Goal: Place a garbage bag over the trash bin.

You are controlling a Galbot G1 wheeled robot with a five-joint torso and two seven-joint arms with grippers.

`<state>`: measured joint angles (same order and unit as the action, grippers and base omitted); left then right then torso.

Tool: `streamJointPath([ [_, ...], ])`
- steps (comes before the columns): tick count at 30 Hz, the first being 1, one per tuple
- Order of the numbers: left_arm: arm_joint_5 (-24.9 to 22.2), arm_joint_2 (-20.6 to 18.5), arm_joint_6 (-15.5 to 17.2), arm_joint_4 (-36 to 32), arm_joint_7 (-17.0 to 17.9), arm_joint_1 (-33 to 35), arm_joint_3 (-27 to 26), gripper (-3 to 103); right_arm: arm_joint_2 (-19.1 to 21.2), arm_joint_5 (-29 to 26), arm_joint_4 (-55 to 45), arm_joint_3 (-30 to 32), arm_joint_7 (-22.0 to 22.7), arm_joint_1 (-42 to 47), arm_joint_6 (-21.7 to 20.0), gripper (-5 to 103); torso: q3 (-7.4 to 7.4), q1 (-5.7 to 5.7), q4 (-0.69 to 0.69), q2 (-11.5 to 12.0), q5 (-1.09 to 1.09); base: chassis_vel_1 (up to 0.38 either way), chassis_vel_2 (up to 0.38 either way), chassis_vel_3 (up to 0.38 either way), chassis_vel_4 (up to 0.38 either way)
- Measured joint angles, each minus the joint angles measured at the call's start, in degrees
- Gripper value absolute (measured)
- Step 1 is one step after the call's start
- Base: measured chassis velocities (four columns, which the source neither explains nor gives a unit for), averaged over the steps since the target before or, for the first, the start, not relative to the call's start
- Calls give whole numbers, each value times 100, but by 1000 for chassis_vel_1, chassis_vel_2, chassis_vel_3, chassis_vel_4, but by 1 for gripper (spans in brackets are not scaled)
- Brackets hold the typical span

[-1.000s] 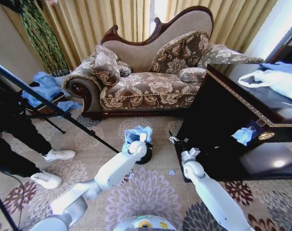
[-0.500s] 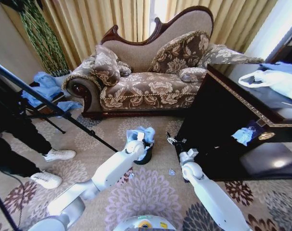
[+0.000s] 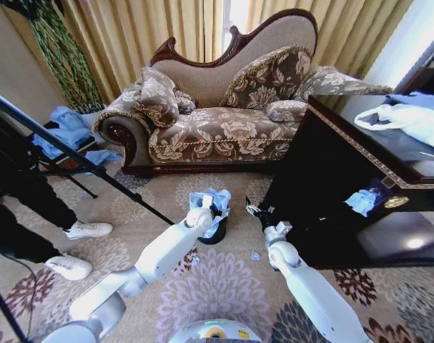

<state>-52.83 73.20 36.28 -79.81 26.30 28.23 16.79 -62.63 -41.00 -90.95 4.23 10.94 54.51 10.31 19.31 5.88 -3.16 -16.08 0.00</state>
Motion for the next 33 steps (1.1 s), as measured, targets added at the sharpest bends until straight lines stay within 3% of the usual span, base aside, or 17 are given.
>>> streamJointPath([
  [2,34,50,-22,41,-47,-24,5,103,0,23,3,0,20,16,5,100,0,0,0,0,0,0,0,0,0],
  [8,40,75,-65,12,-80,-40,87,85,-1,82,31,12,37,63,16,100,0,0,0,0,0,0,0,0,0],
  [10,39,77,-64,12,-85,-40,90,85,-3,83,31,12,38,65,17,100,0,0,0,0,1,0,0,0,0],
  [17,31,116,-64,102,-144,-42,67,60,-16,86,31,-6,43,56,19,100,0,0,0,0,0,0,0,0,0],
  [21,26,131,-62,116,-150,-40,65,57,-23,86,34,-19,43,51,19,100,0,0,1,0,0,0,0,0,0],
  [23,24,161,-62,164,-173,-40,55,44,-22,86,33,-29,43,55,21,100,0,0,0,0,0,0,0,0,0],
  [25,23,170,-62,183,-181,-40,49,44,-21,86,33,-30,45,59,22,100,0,0,0,0,0,0,0,0,0],
  [28,20,181,-62,202,-212,-46,41,32,-20,90,33,-30,48,72,23,100,0,0,1,0,0,0,0,0,0],
  [33,14,185,-62,202,-227,-54,31,21,-31,113,40,-40,68,73,24,100,0,0,0,0,0,0,0,0,0],
])
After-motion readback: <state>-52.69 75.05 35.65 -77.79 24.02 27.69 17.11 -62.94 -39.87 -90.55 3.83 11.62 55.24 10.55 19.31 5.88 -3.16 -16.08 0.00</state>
